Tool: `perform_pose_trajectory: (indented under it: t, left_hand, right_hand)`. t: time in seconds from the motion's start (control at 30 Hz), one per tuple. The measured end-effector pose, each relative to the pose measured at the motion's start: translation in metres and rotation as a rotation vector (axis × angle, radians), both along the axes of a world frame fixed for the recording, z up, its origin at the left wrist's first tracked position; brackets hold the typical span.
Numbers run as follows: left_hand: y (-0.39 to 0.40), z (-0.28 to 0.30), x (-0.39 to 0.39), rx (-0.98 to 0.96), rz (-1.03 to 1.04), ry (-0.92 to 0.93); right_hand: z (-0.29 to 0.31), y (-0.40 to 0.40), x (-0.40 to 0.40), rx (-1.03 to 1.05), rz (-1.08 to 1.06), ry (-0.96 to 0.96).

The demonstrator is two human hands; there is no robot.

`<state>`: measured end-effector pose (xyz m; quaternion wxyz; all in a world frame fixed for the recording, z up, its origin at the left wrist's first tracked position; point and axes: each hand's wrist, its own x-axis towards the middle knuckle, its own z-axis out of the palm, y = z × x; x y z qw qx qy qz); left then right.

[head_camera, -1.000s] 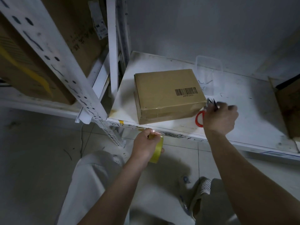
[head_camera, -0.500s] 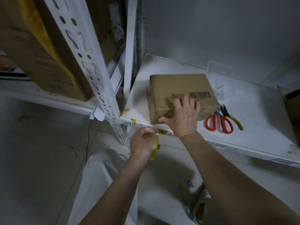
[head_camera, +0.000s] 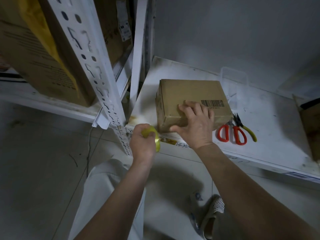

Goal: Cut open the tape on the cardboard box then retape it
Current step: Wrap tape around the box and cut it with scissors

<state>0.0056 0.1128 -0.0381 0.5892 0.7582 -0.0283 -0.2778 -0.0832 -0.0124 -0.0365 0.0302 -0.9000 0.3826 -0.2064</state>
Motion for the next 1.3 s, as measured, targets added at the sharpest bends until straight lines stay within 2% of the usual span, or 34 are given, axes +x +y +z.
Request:
perform_pose_trajectory:
  t: [0.07,0.13,0.33,0.4,0.47,0.53,0.6,0.7,0.8,0.87,0.97,1.03,1.1,1.17,1.3]
  left_hand:
    - [-0.002,0.004,0.001,-0.003,-0.001,-0.032]
    - [-0.004,0.005,0.003,-0.007,-0.007,-0.048]
    - [-0.01,0.02,0.012,-0.142,0.048,-0.01]
    - [-0.014,0.032,0.018,-0.205,0.061,0.031]
    - [-0.021,0.04,0.023,-0.23,0.033,0.142]
    - [-0.028,0.045,0.025,-0.212,-0.037,0.217]
    - [-0.031,0.044,0.018,-0.145,-0.129,0.175]
    - [-0.024,0.035,-0.008,-0.105,-0.187,0.135]
    - [-0.016,0.034,-0.024,-0.181,-0.145,0.183]
    - [-0.018,0.041,-0.016,-0.166,-0.082,0.064]
    - [-0.026,0.047,0.008,-0.121,-0.062,-0.1]
    - [-0.03,0.046,0.019,-0.116,-0.102,-0.078]
    - [-0.033,0.044,0.023,-0.119,-0.141,-0.008]
    - [-0.034,0.044,0.024,-0.132,-0.164,0.044]
    - [-0.031,0.041,0.021,-0.111,-0.161,0.045]
  right_hand:
    - [0.007,0.007,0.013,0.02,-0.098,0.077]
    - [0.009,0.01,0.017,0.022,-0.114,0.07]
    - [0.008,-0.007,-0.015,0.051,0.083,-0.087]
    - [0.019,-0.009,-0.017,0.022,-0.062,-0.137]
    - [0.027,-0.013,-0.015,0.053,-0.362,-0.117]
    - [0.033,-0.017,-0.011,0.254,-0.659,-0.091]
    - [0.036,-0.022,-0.012,0.485,-0.803,-0.172]
    - [0.037,-0.032,-0.026,0.673,-0.702,-0.324]
    - [0.044,-0.042,-0.041,0.715,-0.522,-0.375]
    - [0.047,-0.048,-0.044,0.676,-0.503,-0.348]
    - [0.047,-0.048,-0.04,0.651,-0.588,-0.279]
    - [0.045,-0.039,-0.034,0.781,-0.583,-0.333]
    - [0.04,-0.032,-0.031,0.91,-0.532,-0.475]
    - [0.04,-0.03,-0.029,0.943,-0.502,-0.517]
    - [0.043,-0.043,-0.028,0.933,-0.449,-0.476]
